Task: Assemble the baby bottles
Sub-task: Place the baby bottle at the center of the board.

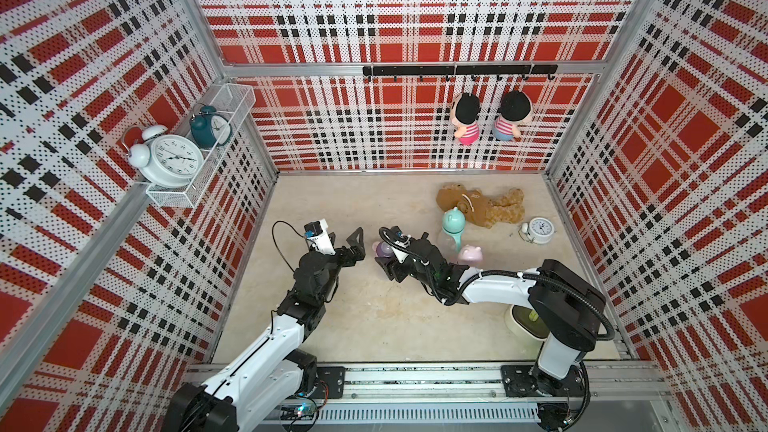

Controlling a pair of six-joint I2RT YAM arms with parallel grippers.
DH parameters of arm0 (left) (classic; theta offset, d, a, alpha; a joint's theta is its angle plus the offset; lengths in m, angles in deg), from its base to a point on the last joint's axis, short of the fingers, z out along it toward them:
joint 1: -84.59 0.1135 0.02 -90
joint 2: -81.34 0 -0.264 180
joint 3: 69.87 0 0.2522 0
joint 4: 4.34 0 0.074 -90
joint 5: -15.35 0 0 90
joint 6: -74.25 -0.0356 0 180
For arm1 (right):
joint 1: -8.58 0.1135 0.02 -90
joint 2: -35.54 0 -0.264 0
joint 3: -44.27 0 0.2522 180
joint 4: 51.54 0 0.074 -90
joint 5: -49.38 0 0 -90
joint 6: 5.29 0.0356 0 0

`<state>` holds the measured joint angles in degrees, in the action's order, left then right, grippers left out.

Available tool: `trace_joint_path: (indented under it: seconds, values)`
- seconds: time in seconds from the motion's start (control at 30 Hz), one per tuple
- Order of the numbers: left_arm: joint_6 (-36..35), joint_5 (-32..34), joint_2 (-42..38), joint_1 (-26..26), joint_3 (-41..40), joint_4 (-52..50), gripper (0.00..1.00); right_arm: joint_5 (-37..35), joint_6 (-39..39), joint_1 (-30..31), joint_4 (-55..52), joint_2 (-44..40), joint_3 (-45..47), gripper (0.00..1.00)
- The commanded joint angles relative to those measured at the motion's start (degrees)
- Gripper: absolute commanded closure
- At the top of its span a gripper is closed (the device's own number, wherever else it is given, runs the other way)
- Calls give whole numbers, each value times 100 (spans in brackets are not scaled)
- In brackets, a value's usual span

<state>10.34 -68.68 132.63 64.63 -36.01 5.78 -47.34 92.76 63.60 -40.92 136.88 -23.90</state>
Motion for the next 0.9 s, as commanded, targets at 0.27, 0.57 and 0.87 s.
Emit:
trace_joint_path:
  seconds: [0.27, 0.57, 0.87]
  values:
    - [28, -263, 119, 45, 130, 152, 2, -90, -189, 94, 267, 163, -76, 21]
    - [24, -291, 171, 45, 142, 196, 2, -77, -226, 118, -715, -179, -492, 3]
    - [-15, -282, 189, 45, 108, 196, 2, 87, -159, 60, -3365, -723, -1735, 4]
